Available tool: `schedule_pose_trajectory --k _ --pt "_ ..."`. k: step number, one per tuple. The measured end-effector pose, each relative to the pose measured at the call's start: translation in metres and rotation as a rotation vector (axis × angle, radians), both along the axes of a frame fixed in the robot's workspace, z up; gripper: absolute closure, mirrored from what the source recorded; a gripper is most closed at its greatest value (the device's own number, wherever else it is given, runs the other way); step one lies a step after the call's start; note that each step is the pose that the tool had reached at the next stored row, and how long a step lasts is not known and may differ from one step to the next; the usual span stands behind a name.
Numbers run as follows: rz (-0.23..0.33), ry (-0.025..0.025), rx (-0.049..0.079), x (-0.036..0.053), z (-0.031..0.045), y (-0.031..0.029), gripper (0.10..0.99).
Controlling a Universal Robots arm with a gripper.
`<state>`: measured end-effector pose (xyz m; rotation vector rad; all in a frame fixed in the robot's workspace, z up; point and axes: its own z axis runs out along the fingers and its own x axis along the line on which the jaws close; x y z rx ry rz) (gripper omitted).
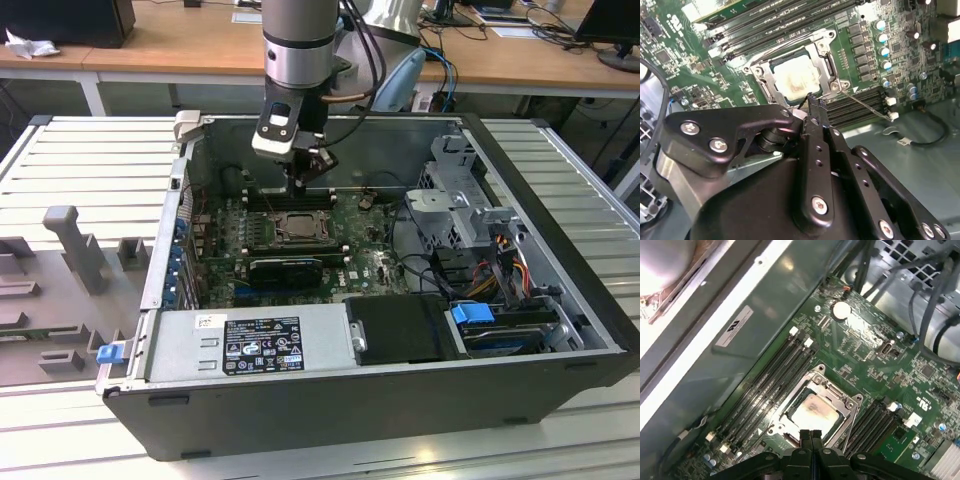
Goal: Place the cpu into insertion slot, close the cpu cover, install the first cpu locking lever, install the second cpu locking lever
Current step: 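Install the first cpu locking lever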
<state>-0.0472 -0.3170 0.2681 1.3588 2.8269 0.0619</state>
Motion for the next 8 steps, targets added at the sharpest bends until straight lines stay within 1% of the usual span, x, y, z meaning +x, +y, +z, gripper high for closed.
schedule_pose_trajectory --k 5,8 --pt "0.039 0.0 0.0 0.0 0.0 0.0 0.98" --pt "0.073 0.0 0.0 0.0 0.0 0.0 0.98"
